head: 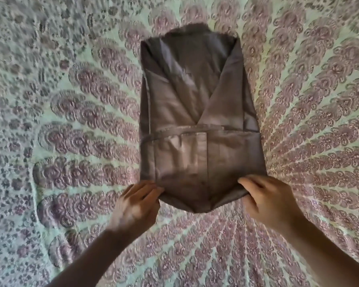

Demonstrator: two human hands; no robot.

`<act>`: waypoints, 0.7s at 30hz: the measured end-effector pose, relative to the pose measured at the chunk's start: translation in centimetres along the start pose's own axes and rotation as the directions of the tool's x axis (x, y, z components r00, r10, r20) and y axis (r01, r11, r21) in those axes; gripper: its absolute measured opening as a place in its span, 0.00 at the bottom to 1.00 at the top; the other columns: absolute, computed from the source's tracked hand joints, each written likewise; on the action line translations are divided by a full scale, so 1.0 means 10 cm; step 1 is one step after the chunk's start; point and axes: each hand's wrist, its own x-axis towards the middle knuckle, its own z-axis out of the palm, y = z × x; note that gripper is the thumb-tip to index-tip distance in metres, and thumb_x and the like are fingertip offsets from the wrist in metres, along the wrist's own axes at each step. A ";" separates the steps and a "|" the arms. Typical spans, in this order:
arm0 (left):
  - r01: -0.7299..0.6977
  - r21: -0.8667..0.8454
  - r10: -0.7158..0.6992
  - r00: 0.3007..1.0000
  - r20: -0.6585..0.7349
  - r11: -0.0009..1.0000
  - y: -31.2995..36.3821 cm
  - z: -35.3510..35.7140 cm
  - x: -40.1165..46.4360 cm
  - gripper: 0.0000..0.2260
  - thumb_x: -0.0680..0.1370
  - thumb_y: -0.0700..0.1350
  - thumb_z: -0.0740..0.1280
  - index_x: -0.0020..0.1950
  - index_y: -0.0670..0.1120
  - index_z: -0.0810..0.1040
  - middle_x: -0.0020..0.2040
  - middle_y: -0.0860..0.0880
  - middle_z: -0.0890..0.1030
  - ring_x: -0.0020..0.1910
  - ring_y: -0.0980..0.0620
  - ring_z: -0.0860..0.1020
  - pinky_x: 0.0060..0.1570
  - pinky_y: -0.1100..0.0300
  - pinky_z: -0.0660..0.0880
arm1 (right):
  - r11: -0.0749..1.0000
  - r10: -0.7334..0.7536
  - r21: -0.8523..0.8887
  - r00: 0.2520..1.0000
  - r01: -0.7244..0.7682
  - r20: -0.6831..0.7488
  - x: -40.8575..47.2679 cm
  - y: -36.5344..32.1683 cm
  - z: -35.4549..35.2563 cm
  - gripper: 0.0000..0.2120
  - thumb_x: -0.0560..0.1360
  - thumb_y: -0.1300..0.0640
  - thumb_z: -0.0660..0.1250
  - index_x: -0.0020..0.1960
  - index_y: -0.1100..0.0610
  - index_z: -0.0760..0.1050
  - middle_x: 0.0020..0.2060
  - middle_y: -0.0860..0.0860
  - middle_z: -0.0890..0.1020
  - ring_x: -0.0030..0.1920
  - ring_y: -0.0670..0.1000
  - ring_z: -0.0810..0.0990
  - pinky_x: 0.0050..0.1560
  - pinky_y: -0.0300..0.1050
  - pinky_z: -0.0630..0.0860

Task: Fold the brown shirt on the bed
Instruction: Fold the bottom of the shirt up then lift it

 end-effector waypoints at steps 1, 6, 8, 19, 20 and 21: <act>0.044 -0.035 -0.045 0.999 -0.024 0.998 0.00 -0.10 0.07 0.12 0.77 0.39 0.65 0.54 0.41 0.87 0.51 0.46 0.87 0.50 0.46 0.86 0.51 0.50 0.83 | 0.999 0.042 0.019 0.998 -0.041 -0.047 0.11 0.01 -0.10 0.18 0.72 0.58 0.60 0.53 0.62 0.85 0.46 0.56 0.87 0.38 0.56 0.86 0.37 0.50 0.85; 0.236 -0.252 -0.263 0.961 -0.082 0.939 -0.14 -0.74 0.77 0.12 0.82 0.46 0.62 0.63 0.47 0.79 0.40 0.54 0.83 0.31 0.64 0.78 0.33 0.75 0.76 | 0.975 0.220 0.053 0.934 -0.214 -0.281 0.97 0.16 -0.60 0.14 0.78 0.57 0.66 0.58 0.64 0.82 0.42 0.58 0.87 0.32 0.58 0.85 0.33 0.51 0.83; 0.320 -0.259 -0.359 0.926 -0.119 0.911 -0.26 -0.91 1.16 0.10 0.84 0.48 0.63 0.64 0.51 0.78 0.40 0.54 0.83 0.33 0.63 0.80 0.28 0.70 0.76 | 0.978 0.204 0.027 0.918 -0.208 -0.339 1.40 0.29 -0.72 0.12 0.78 0.58 0.68 0.57 0.65 0.82 0.41 0.58 0.87 0.31 0.58 0.85 0.31 0.47 0.82; 0.497 -0.215 -0.541 0.785 -0.303 0.841 -1.14 -0.81 3.32 0.14 0.84 0.42 0.65 0.70 0.49 0.76 0.49 0.43 0.84 0.45 0.45 0.79 0.44 0.51 0.77 | 0.950 0.233 -0.151 0.943 -0.273 -0.236 3.59 1.17 -0.72 0.10 0.82 0.57 0.66 0.60 0.60 0.78 0.42 0.63 0.84 0.40 0.66 0.84 0.38 0.55 0.79; 0.529 -0.221 -0.573 0.758 -0.311 0.819 -1.18 -0.72 3.41 0.16 0.84 0.42 0.64 0.72 0.50 0.73 0.54 0.43 0.84 0.50 0.44 0.79 0.49 0.50 0.75 | 0.938 0.253 -0.189 0.945 -0.292 -0.206 3.71 1.24 -0.67 0.12 0.82 0.57 0.66 0.63 0.60 0.77 0.46 0.64 0.84 0.44 0.67 0.84 0.42 0.57 0.80; 0.545 -0.200 -0.579 0.745 -0.331 0.814 -1.20 -0.63 3.47 0.19 0.82 0.43 0.63 0.74 0.49 0.71 0.61 0.43 0.82 0.58 0.42 0.79 0.56 0.48 0.74 | 0.925 0.280 -0.206 0.939 -0.319 -0.198 3.79 1.29 -0.61 0.15 0.81 0.57 0.67 0.66 0.61 0.76 0.50 0.65 0.83 0.48 0.67 0.83 0.46 0.60 0.80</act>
